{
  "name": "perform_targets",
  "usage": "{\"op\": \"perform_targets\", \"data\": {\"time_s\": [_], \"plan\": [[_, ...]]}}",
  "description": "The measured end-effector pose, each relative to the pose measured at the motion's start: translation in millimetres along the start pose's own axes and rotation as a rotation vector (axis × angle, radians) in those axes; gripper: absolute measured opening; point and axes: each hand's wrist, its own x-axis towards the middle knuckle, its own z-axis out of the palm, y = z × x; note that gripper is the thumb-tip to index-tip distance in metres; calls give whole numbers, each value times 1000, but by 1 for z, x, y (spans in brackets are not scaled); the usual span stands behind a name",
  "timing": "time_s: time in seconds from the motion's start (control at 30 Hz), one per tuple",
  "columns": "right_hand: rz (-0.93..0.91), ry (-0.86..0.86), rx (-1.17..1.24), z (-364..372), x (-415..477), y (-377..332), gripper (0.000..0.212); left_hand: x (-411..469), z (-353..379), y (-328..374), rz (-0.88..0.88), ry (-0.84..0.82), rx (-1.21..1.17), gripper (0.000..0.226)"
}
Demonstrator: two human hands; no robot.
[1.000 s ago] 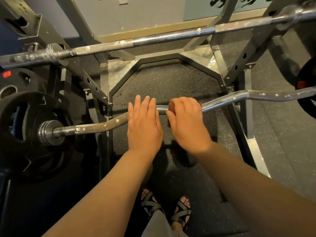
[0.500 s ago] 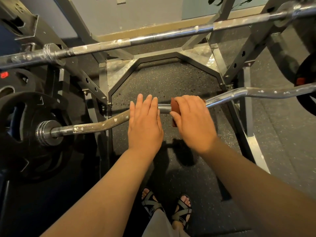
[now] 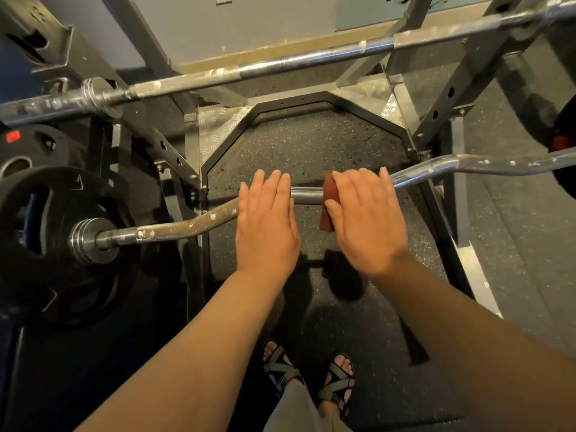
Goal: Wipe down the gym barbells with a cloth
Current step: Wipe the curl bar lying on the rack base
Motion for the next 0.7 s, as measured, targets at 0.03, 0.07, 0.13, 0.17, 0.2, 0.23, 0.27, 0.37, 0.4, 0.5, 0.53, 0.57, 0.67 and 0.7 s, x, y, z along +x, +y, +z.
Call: {"op": "perform_targets", "data": {"time_s": [0.03,0.07,0.13,0.17,0.2,0.23,0.27,0.37,0.4,0.5,0.53,0.57,0.67,0.7], "plan": [[43,-5,-18,-4,3,8,51,0,0,0,-4,1,-5,47],[112,5,-10,-6,5,8,50,0,0,1,-8,1,-7,48],[228,45,55,-4,3,-12,49,0,0,4,-21,-2,-6,48],[241,55,105,1,2,-26,48,0,1,5,-31,-2,-2,48],[220,58,137,6,2,-38,47,0,1,6,-40,-4,2,48],[177,52,149,9,3,-45,46,0,1,5,-44,-10,8,48],[122,36,148,8,5,-46,45,0,0,5,-42,-18,15,48],[-89,-45,48,-9,12,-14,41,0,-4,3,-17,-47,22,48],[-124,-56,-4,-14,12,0,37,0,-6,4,-18,-50,17,47],[40,-9,-18,-25,13,37,30,1,-6,7,-44,-39,9,47],[118,22,5,-25,13,40,32,1,-4,8,-49,-34,11,47],[176,44,18,-22,14,34,35,1,-2,9,-52,-29,13,48],[177,12,72,-8,13,-7,37,0,3,10,-57,-15,28,50],[139,-2,110,-4,11,-18,35,-1,4,11,-58,-11,34,50]]}}
